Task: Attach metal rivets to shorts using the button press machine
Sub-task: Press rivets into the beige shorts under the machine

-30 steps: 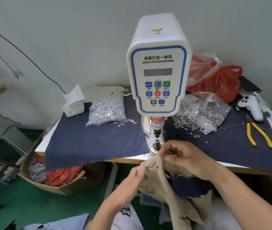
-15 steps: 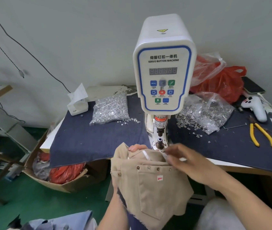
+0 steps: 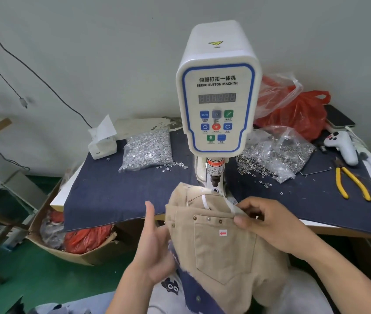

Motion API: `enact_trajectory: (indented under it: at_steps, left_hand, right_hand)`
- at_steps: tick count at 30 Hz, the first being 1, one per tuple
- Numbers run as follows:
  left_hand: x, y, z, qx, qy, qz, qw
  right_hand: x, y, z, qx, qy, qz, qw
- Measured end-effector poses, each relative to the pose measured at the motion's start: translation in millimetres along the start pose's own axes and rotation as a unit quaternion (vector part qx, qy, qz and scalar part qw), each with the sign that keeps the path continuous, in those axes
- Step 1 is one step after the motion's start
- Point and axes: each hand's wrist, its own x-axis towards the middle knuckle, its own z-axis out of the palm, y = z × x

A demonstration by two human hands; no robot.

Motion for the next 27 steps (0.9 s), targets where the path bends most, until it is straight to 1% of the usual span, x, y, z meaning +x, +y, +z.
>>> enact_trajectory:
  at_steps: [1, 2, 3, 4, 5, 6, 7, 8, 9, 10, 11, 12, 13, 14, 15, 16, 18, 20, 21, 24, 25, 27]
  left_hand:
    - [-10, 2, 1, 0.042, 0.022, 0.009, 0.999]
    - [-10, 4, 0, 0.108, 0.029, 0.033, 0.993]
    - [-12, 4, 3, 0.186, 0.011, 0.056, 0.981]
    - [-10, 5, 0, 0.213, 0.002, 0.082, 0.974]
    - [-7, 4, -2, 0.198, 0.005, 0.090, 0.976]
    - [-7, 4, 1, 0.172, 0.015, 0.100, 0.980]
    - [-7, 4, 5, 0.115, 0.018, 0.099, 0.988]
    - [-10, 5, 12, 0.045, -0.014, 0.087, 0.995]
    - [-11, 4, 19, -0.014, -0.071, 0.072, 0.995]
    - [-13, 1, 25, -0.052, -0.104, 0.064, 0.991]
    - [-4, -8, 29, -0.062, -0.088, 0.047, 0.993]
    - [2, -17, 32, -0.026, -0.052, 0.043, 0.997]
    - [9, -28, 38, 0.040, -0.023, 0.045, 0.998]
    - [14, -41, 49, 0.121, -0.016, 0.046, 0.992]
    - [19, -52, 62, 0.196, -0.008, 0.053, 0.979]
    - [23, -62, 77, 0.262, -0.009, 0.058, 0.963]
    - [28, -77, 104, 0.325, -0.034, 0.042, 0.944]
    - [28, -93, 132, 0.382, -0.090, 0.036, 0.919]
    - [26, -103, 147, 0.422, -0.115, 0.047, 0.898]
    - [25, -134, 191, 0.551, -0.148, 0.118, 0.813]
    - [26, -145, 203, 0.577, -0.161, 0.136, 0.789]
    - [28, -166, 219, 0.596, -0.213, 0.136, 0.762]
  right_hand:
    - [0, 1, 1, -0.021, 0.008, 0.003, 1.000]
    - [-1, 0, 2, -0.041, 0.012, 0.006, 0.999]
    - [-2, -1, 5, -0.052, 0.011, 0.009, 0.999]
    - [-4, -3, 8, -0.052, 0.016, 0.011, 0.998]
    - [-8, -4, 12, -0.051, 0.036, 0.013, 0.998]
    - [-12, -2, 15, -0.070, 0.078, 0.020, 0.994]
    - [-19, 0, 18, -0.109, 0.133, 0.028, 0.985]
    - [-26, 1, 22, -0.140, 0.174, 0.047, 0.974]
    - [-33, 1, 28, -0.138, 0.188, 0.075, 0.970]
    - [-39, -3, 36, -0.070, 0.159, 0.115, 0.978]
    - [-47, -5, 42, 0.047, 0.117, 0.149, 0.981]
    - [-50, -7, 52, 0.167, 0.068, 0.176, 0.968]
    - [-54, -6, 56, 0.269, 0.053, 0.181, 0.945]
    - [-59, 0, 54, 0.320, 0.068, 0.166, 0.930]
    - [-63, 5, 51, 0.346, 0.094, 0.155, 0.921]
    - [-71, 11, 45, 0.342, 0.128, 0.148, 0.919]
    - [-91, 18, 25, 0.371, 0.205, 0.162, 0.891]
    - [-116, 30, 6, 0.375, 0.284, 0.177, 0.864]
    - [-130, 34, -4, 0.367, 0.314, 0.184, 0.856]
    - [-176, 45, -29, 0.315, 0.399, 0.203, 0.837]
    - [-193, 50, -38, 0.299, 0.429, 0.208, 0.826]
    - [-232, 61, -55, 0.289, 0.489, 0.224, 0.792]
